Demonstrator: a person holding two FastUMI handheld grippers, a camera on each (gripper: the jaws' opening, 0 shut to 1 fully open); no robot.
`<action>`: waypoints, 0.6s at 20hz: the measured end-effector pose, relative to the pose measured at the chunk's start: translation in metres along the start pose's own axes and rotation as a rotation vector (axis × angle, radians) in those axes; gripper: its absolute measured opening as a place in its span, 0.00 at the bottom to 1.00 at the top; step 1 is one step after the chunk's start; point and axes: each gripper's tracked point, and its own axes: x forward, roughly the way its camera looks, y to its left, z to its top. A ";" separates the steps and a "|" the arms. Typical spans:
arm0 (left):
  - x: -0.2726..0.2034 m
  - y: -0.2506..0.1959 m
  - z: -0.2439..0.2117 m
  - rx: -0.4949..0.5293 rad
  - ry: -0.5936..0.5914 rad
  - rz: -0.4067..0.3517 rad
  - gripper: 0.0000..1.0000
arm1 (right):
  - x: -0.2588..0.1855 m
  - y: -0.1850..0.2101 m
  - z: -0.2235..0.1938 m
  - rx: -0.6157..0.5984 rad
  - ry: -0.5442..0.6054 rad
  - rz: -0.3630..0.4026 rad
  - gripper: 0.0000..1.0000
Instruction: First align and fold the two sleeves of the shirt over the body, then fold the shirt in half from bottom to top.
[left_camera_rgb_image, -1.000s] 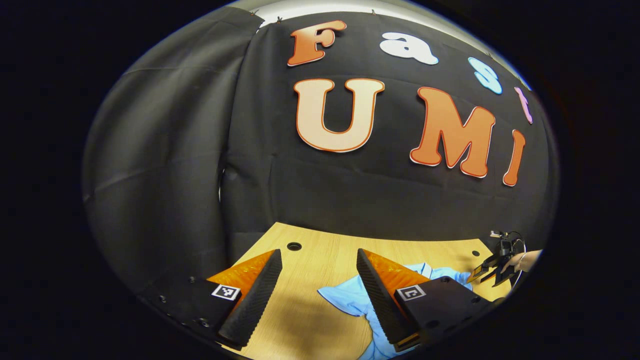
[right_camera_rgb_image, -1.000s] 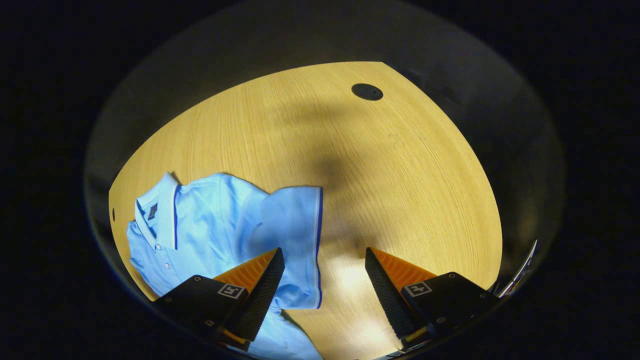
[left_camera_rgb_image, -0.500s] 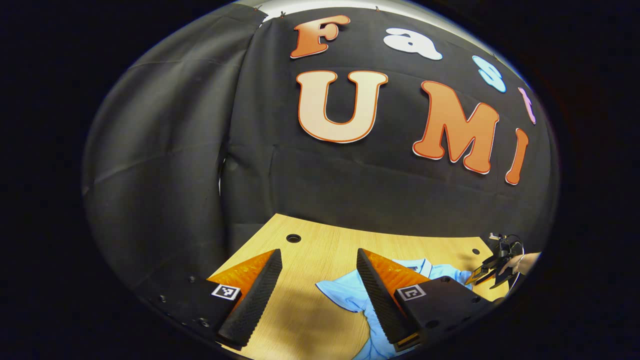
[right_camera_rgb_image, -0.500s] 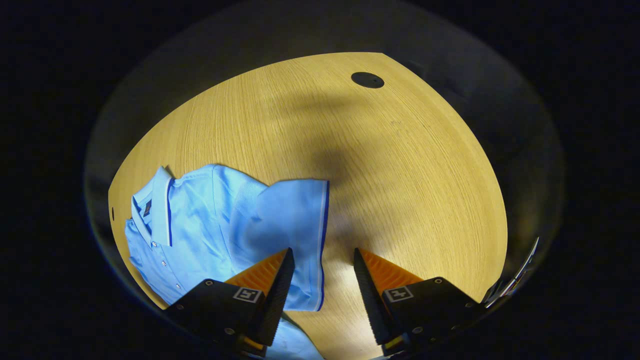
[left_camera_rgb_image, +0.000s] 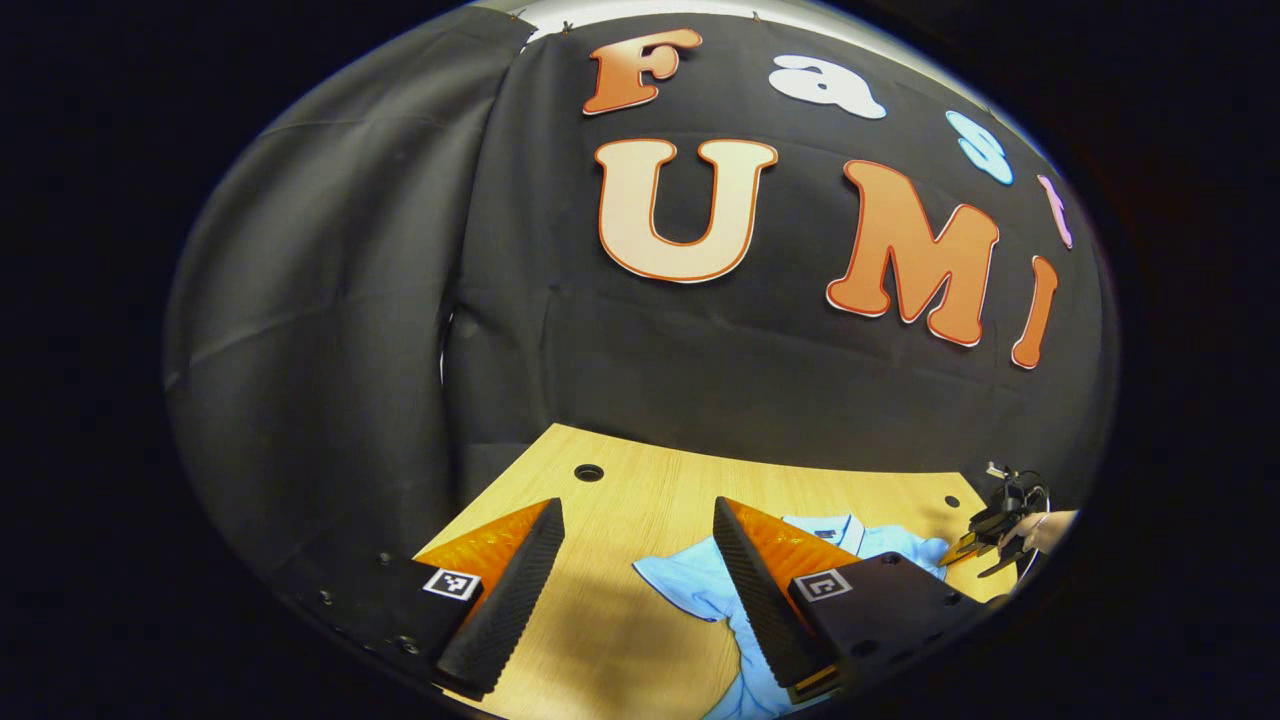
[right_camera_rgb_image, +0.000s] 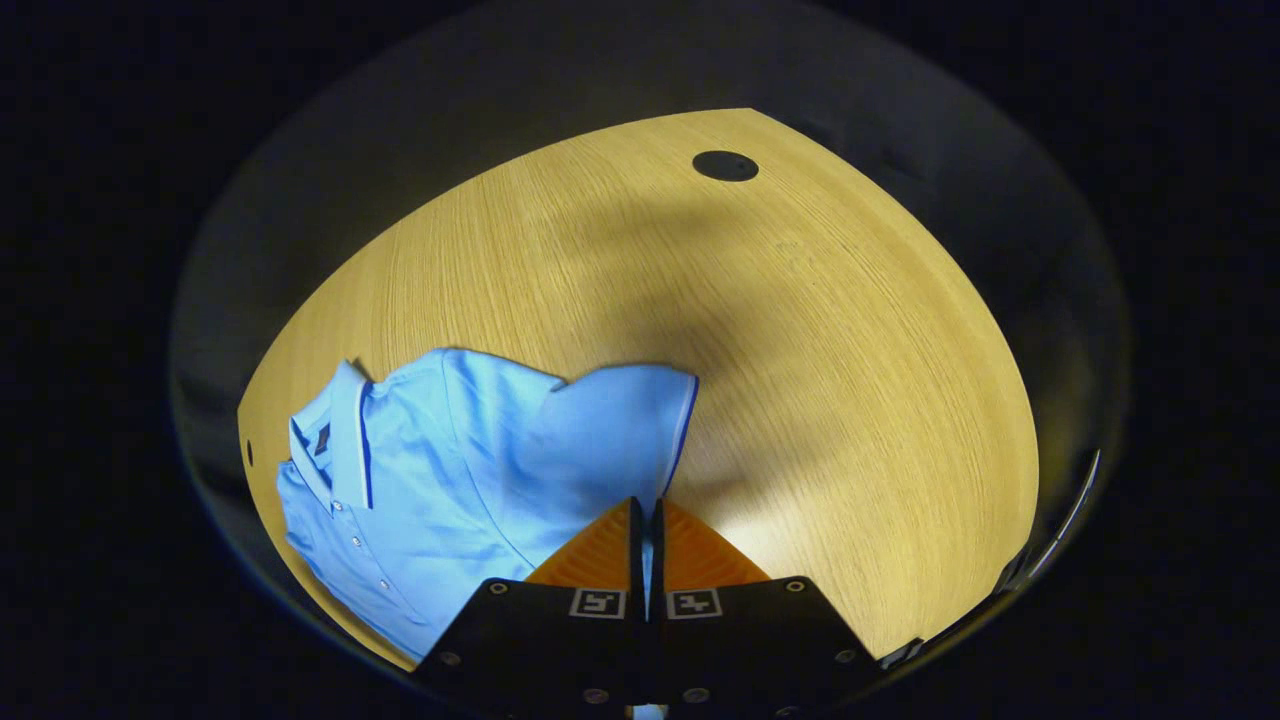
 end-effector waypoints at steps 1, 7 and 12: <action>-0.001 0.000 -0.001 -0.002 -0.001 0.001 0.98 | -0.006 0.004 0.003 -0.019 -0.011 0.011 0.01; -0.008 0.010 0.000 -0.013 -0.012 -0.019 0.98 | -0.054 0.040 0.015 -0.127 -0.085 0.074 0.01; -0.013 0.023 0.005 -0.017 -0.021 -0.023 0.98 | -0.092 0.089 0.015 -0.232 -0.149 0.122 0.00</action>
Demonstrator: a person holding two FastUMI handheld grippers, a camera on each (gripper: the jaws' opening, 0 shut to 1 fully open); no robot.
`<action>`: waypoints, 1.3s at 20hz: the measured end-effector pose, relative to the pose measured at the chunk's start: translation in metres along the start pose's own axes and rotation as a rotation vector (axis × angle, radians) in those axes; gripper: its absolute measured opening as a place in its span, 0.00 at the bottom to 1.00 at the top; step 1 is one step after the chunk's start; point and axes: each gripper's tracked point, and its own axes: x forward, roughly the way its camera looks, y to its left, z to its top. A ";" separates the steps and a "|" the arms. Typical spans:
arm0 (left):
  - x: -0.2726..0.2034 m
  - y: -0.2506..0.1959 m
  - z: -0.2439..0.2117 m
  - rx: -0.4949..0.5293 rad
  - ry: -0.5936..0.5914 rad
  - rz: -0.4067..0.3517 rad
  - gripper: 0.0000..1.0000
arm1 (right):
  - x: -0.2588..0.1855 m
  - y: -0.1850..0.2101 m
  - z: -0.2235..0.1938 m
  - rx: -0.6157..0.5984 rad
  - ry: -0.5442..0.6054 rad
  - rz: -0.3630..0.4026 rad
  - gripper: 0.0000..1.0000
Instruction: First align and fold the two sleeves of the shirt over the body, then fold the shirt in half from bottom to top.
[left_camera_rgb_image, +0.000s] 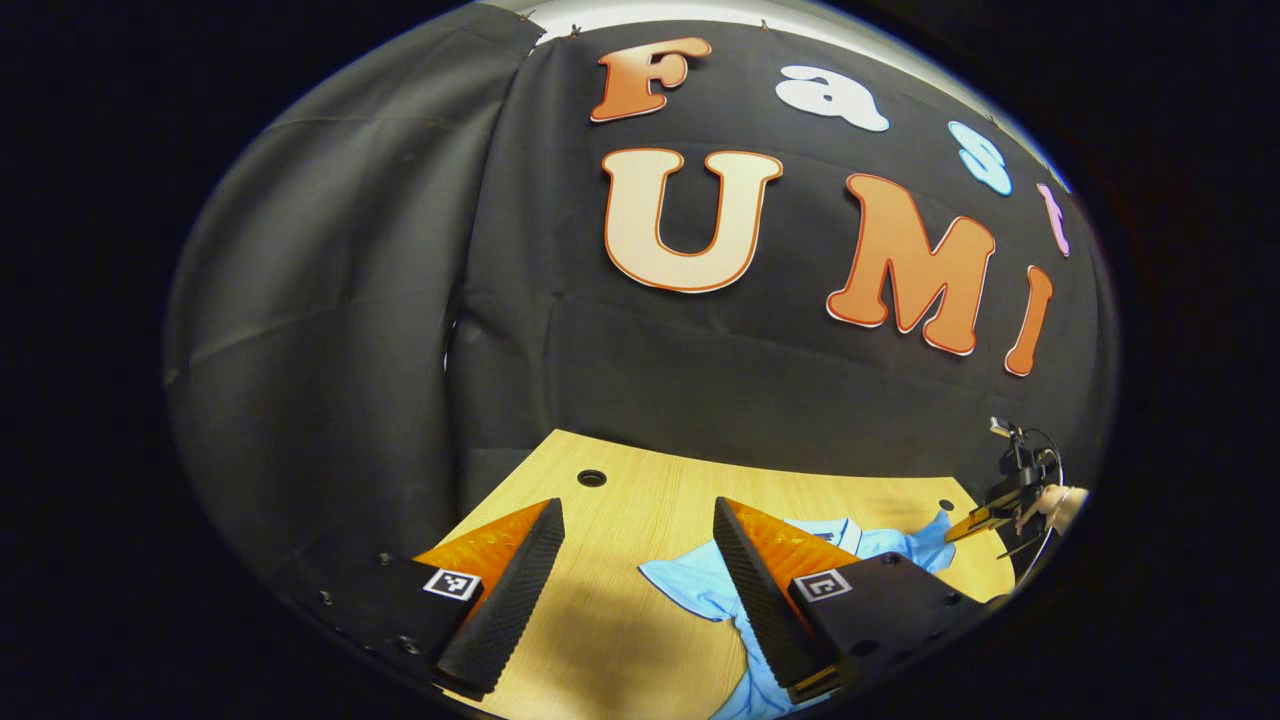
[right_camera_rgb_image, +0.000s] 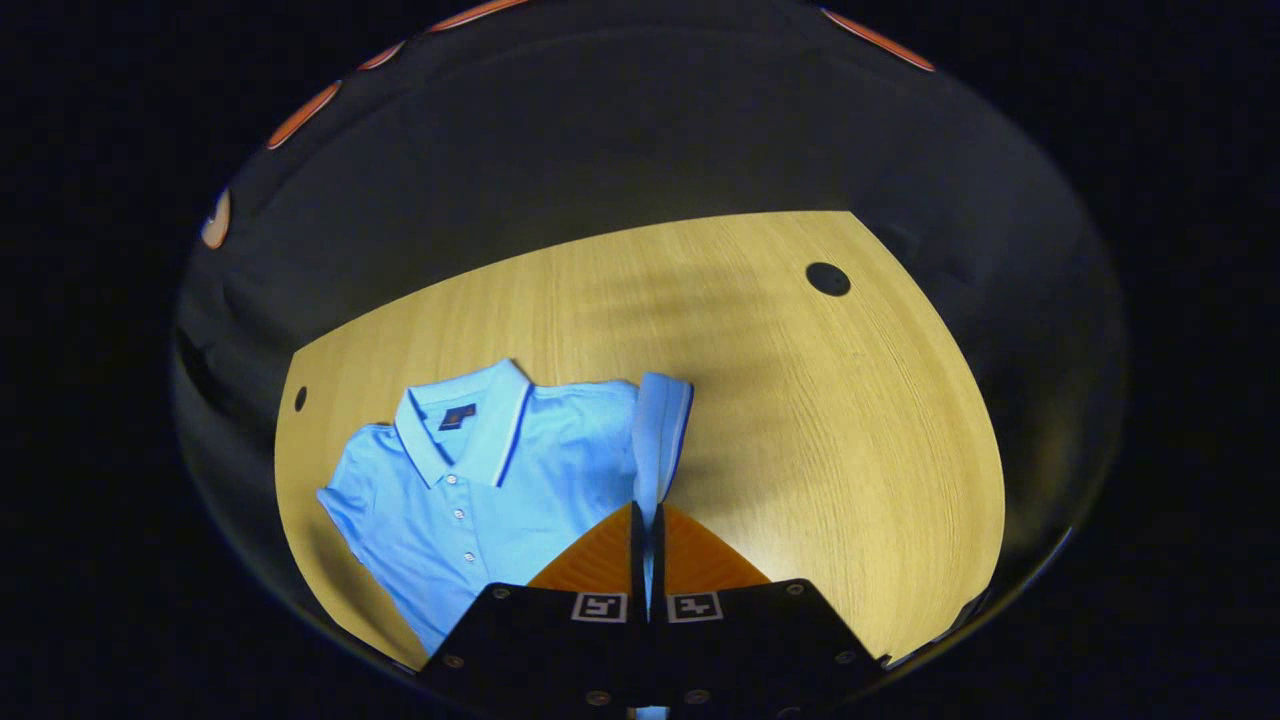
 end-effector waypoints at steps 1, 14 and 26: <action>-0.002 0.004 0.001 -0.002 0.000 0.001 0.98 | -0.004 0.013 0.001 -0.011 -0.007 0.016 0.00; -0.015 0.069 -0.002 -0.030 0.007 0.045 1.00 | -0.003 0.144 -0.027 -0.128 0.035 0.145 0.00; -0.014 0.068 -0.019 -0.028 0.062 0.022 0.95 | -0.005 0.200 -0.049 -0.154 0.045 0.247 0.23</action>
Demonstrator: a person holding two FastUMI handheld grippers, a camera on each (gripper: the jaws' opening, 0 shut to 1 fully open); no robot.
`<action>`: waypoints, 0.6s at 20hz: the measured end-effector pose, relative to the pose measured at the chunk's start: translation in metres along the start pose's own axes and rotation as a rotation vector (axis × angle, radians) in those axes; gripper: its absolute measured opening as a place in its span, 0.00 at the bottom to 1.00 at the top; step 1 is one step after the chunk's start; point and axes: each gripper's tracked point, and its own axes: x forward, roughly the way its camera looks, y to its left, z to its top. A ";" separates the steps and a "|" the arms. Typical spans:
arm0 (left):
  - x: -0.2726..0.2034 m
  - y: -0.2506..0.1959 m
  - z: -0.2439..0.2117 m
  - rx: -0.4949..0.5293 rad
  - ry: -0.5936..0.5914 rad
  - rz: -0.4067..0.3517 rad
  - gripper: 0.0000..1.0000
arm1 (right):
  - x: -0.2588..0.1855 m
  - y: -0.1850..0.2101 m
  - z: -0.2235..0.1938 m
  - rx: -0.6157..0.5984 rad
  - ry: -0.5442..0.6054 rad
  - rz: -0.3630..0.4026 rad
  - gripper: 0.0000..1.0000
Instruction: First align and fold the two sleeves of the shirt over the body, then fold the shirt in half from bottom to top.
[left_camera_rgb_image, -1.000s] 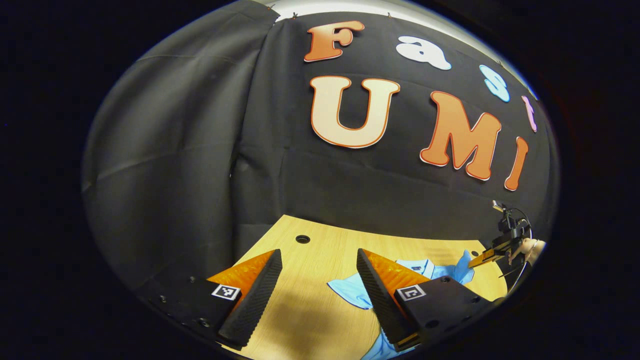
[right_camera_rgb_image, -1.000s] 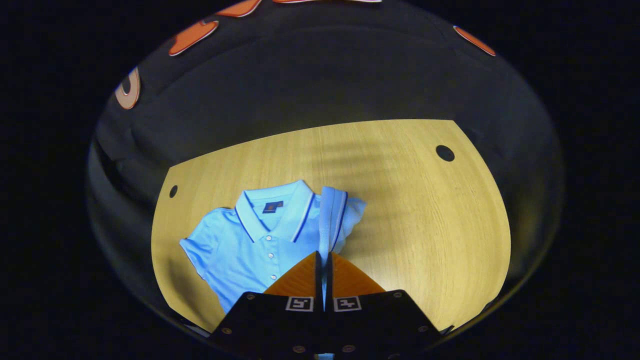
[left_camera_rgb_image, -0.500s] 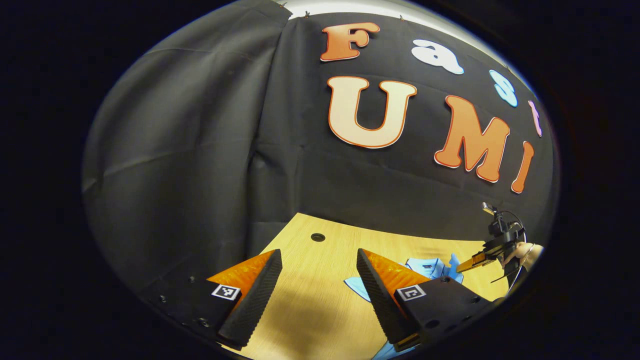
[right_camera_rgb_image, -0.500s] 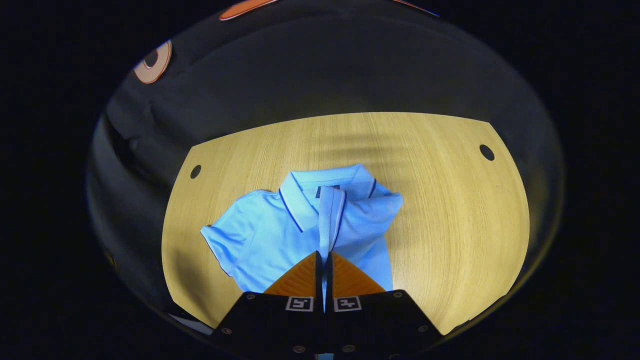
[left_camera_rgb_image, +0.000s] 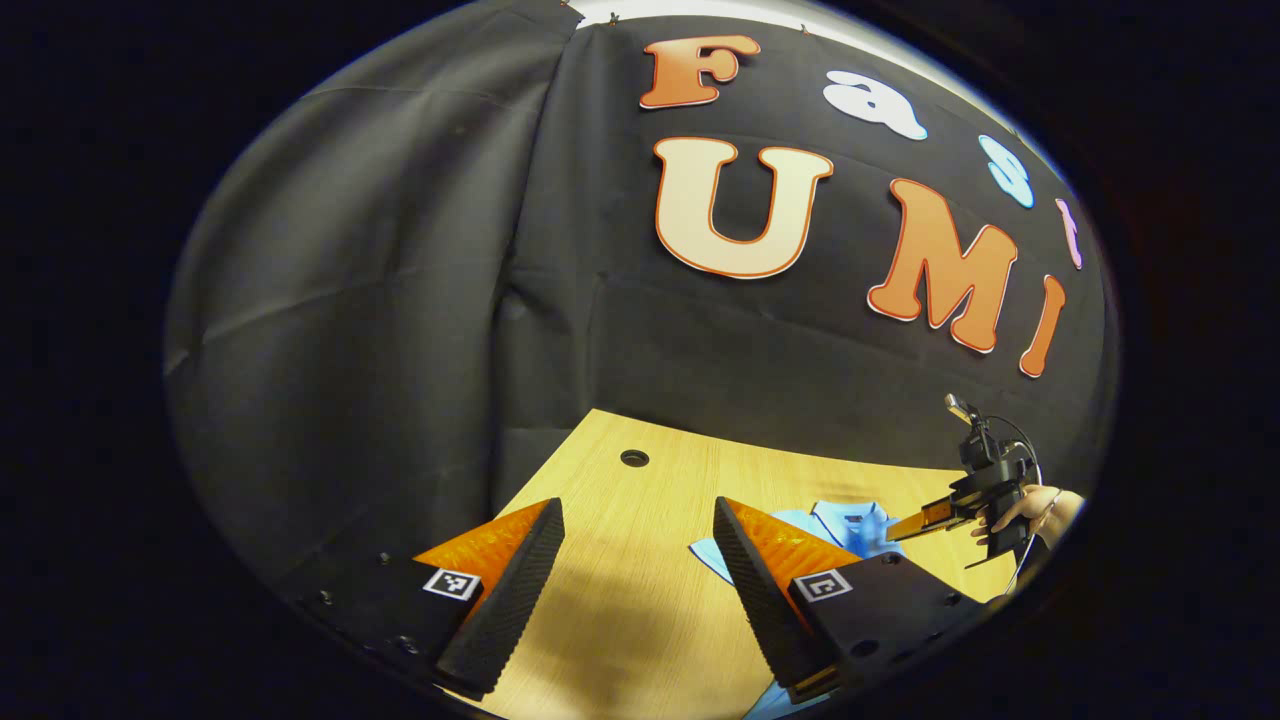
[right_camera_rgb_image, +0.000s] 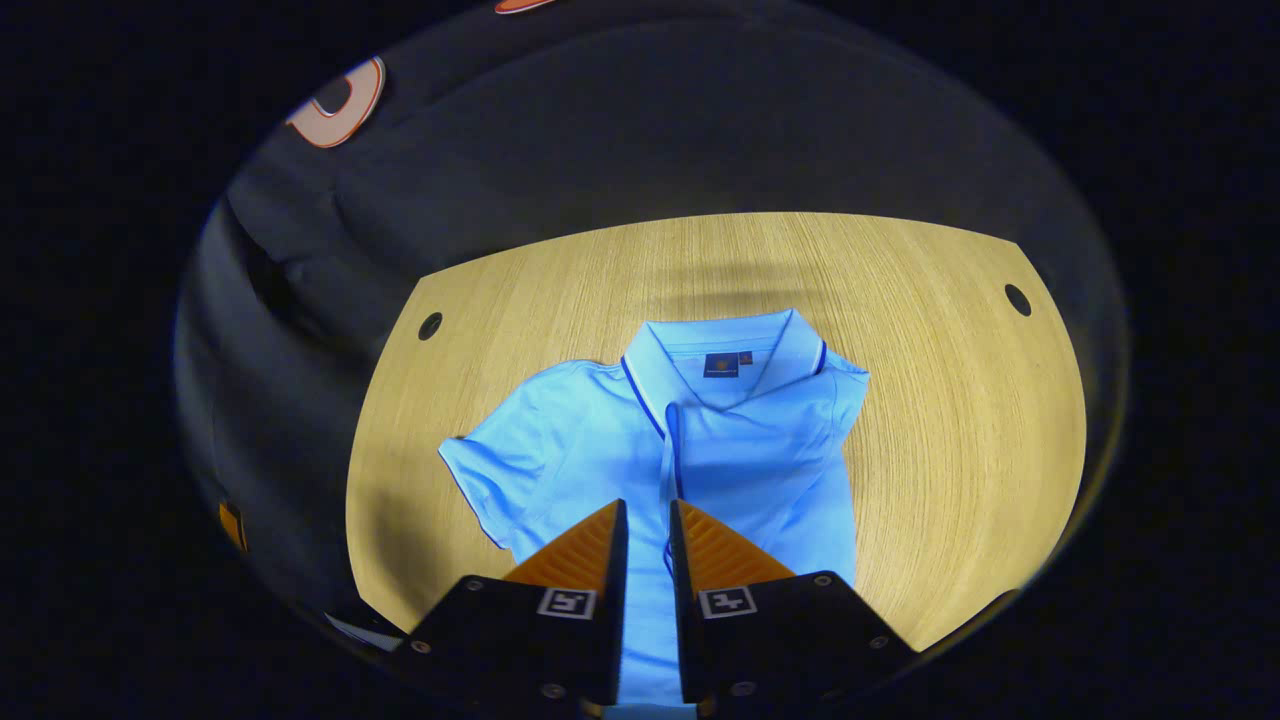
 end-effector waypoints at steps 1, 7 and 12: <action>0.000 -0.002 -0.002 -0.002 0.005 -0.005 0.98 | -0.001 0.001 -0.001 -0.005 -0.003 0.009 0.32; 0.012 -0.024 -0.019 -0.042 0.082 -0.031 0.98 | -0.016 0.004 -0.016 0.045 -0.018 0.052 0.98; 0.039 -0.043 -0.034 -0.029 0.165 -0.044 0.98 | -0.047 -0.018 -0.023 0.045 -0.079 0.035 0.99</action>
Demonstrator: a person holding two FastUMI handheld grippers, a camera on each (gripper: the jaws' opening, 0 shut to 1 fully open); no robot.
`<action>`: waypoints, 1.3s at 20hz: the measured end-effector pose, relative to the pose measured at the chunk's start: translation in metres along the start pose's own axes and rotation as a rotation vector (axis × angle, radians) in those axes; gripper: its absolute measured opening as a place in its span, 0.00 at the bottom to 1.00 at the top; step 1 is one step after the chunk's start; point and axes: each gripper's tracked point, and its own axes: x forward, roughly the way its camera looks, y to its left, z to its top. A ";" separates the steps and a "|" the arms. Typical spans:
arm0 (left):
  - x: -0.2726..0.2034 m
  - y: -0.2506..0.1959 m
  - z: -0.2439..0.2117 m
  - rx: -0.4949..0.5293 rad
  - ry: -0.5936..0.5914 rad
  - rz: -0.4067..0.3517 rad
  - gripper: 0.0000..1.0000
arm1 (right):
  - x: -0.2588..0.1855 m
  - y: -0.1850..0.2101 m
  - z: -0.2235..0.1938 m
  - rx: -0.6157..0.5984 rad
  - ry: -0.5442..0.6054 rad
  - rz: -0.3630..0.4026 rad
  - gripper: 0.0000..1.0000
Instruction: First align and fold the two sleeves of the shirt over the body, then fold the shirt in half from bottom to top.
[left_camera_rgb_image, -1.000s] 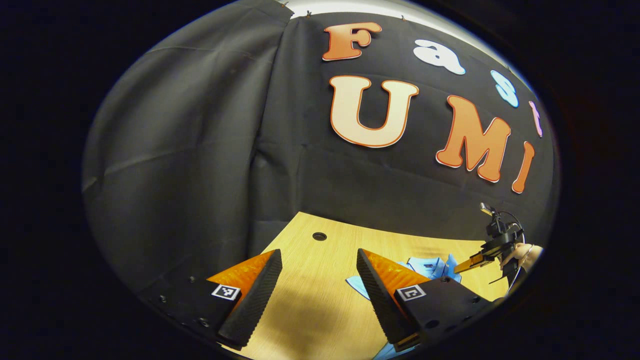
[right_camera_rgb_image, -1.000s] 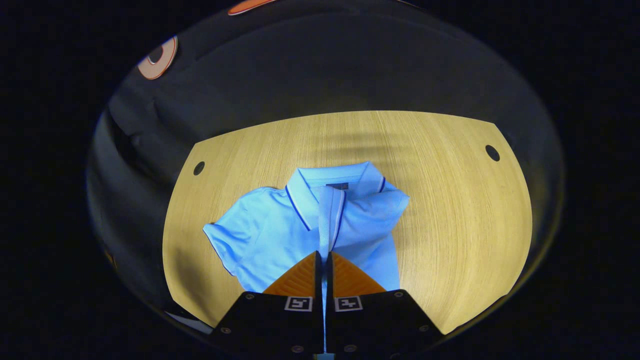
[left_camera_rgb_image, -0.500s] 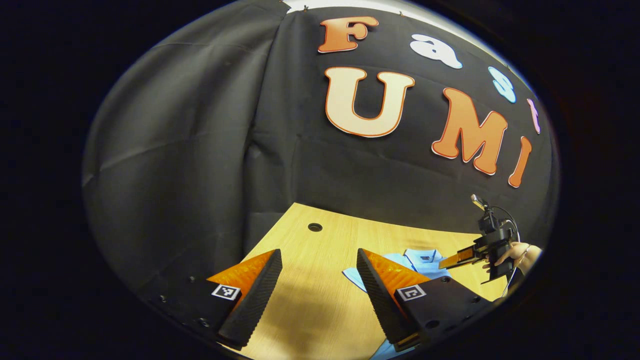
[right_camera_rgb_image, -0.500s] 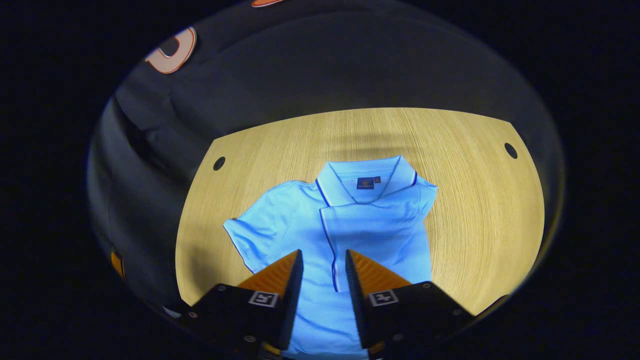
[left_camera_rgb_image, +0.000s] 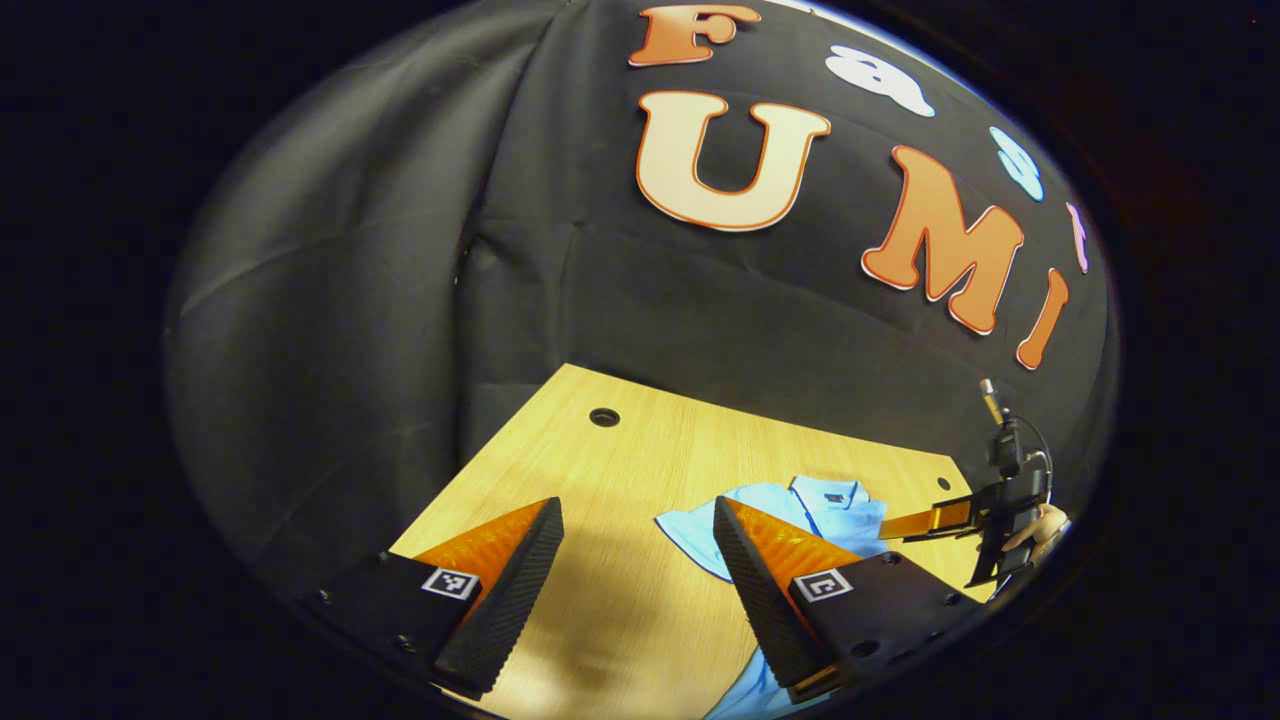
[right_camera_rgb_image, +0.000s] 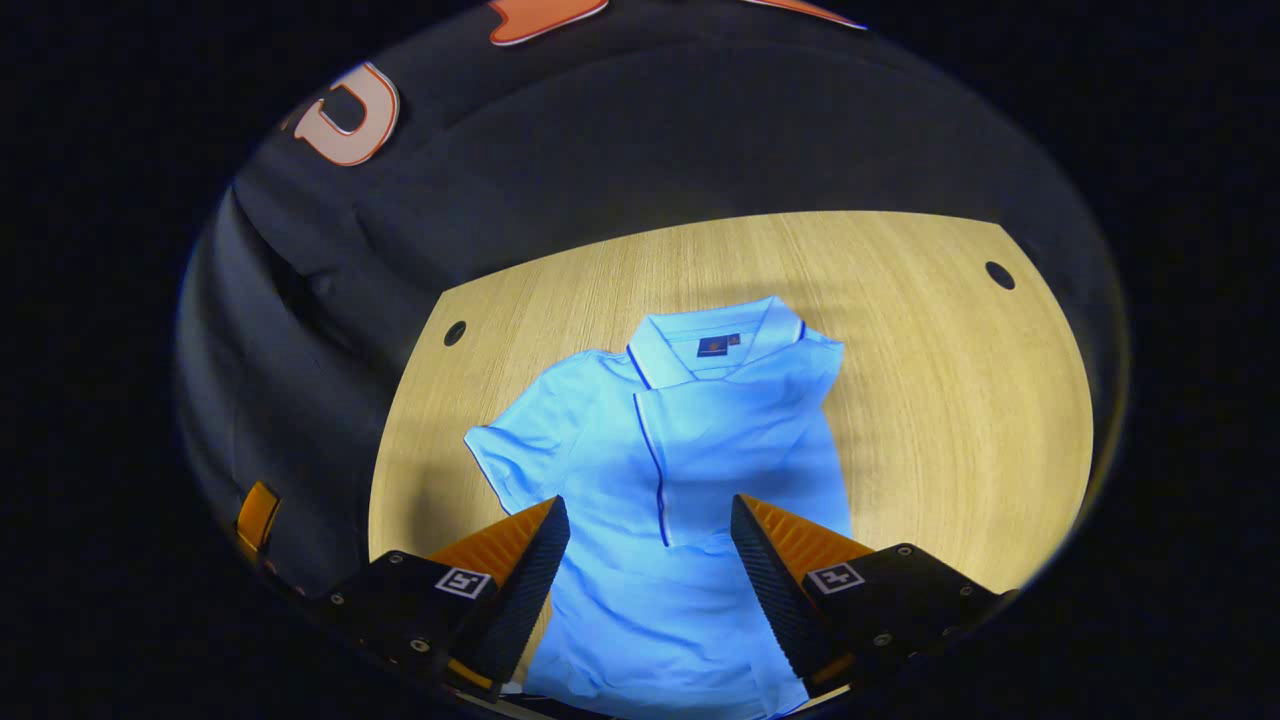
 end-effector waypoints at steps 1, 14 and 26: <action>0.010 -0.005 -0.006 0.004 0.025 -0.001 0.99 | -0.006 -0.004 0.001 0.008 -0.016 0.000 0.99; 0.119 -0.077 -0.071 0.046 0.361 -0.054 0.99 | -0.074 -0.093 -0.029 0.192 -0.074 -0.008 0.99; 0.192 -0.069 -0.145 0.050 0.587 0.036 0.99 | -0.097 -0.185 -0.079 0.354 -0.036 -0.100 0.99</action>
